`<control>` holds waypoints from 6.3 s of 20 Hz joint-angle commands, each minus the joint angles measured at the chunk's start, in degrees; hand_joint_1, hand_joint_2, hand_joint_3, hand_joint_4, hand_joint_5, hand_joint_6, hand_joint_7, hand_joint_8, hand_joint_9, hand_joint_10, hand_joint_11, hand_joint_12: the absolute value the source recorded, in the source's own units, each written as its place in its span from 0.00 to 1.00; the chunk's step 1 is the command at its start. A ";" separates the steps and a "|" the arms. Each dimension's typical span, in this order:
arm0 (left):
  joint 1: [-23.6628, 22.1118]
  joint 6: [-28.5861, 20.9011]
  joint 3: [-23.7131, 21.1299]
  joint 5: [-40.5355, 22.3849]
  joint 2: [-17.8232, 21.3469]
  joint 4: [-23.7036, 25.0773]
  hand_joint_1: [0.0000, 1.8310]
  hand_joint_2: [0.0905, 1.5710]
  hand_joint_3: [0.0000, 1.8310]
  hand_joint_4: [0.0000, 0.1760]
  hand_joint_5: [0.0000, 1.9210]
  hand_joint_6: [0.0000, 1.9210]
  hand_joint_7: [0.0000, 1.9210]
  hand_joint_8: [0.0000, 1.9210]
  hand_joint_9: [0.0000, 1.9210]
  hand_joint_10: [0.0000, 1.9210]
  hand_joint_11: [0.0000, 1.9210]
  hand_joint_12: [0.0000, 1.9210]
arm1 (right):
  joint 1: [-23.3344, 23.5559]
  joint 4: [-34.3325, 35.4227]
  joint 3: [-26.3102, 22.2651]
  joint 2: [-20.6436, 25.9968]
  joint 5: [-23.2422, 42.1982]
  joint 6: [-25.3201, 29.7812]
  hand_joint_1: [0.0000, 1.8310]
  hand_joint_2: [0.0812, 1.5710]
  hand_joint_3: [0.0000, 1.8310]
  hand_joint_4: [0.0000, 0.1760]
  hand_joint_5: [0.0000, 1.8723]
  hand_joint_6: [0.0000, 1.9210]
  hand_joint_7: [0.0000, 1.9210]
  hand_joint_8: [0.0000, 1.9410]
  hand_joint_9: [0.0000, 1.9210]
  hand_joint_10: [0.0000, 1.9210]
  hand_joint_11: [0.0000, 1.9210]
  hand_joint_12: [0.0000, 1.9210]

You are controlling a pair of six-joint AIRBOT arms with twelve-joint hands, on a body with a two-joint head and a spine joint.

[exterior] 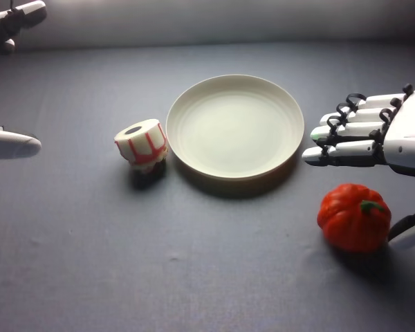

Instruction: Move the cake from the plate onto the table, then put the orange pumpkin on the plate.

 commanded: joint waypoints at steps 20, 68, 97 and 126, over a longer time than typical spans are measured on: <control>-0.16 -0.20 0.23 -6.38 -0.26 -1.62 0.48 0.53 0.00 0.85 0.04 0.00 0.04 0.00 0.07 0.00 0.00 0.30 | -3.74 7.35 4.61 -4.00 2.63 0.16 0.44 0.58 0.00 0.00 0.12 0.00 0.08 0.00 0.07 0.00 0.00 0.33; 1.50 -0.20 1.05 -5.78 -1.87 -1.26 0.46 0.57 0.00 1.00 0.06 0.00 0.06 0.00 0.08 0.00 0.00 0.37 | 6.05 6.46 4.78 -3.57 6.76 -1.19 0.80 0.70 0.00 0.00 0.57 1.00 0.67 1.00 0.74 1.00 0.77 1.00; 0.61 -0.20 2.76 -8.67 -4.21 0.07 0.49 0.55 0.00 0.94 0.05 0.00 0.04 0.00 0.06 0.00 0.02 0.22 | 20.77 -1.87 12.83 -10.76 2.75 -1.61 0.81 0.67 0.07 0.00 0.41 1.00 0.52 1.00 0.60 1.00 0.64 1.00; 0.00 -0.20 5.49 -10.07 -7.66 1.02 0.46 0.57 0.00 1.00 0.03 0.00 0.03 0.00 0.12 0.00 0.00 0.30 | 12.66 11.97 30.43 -28.50 8.76 -2.52 0.74 0.52 0.43 0.00 0.43 1.00 0.41 0.84 0.52 1.00 0.55 1.00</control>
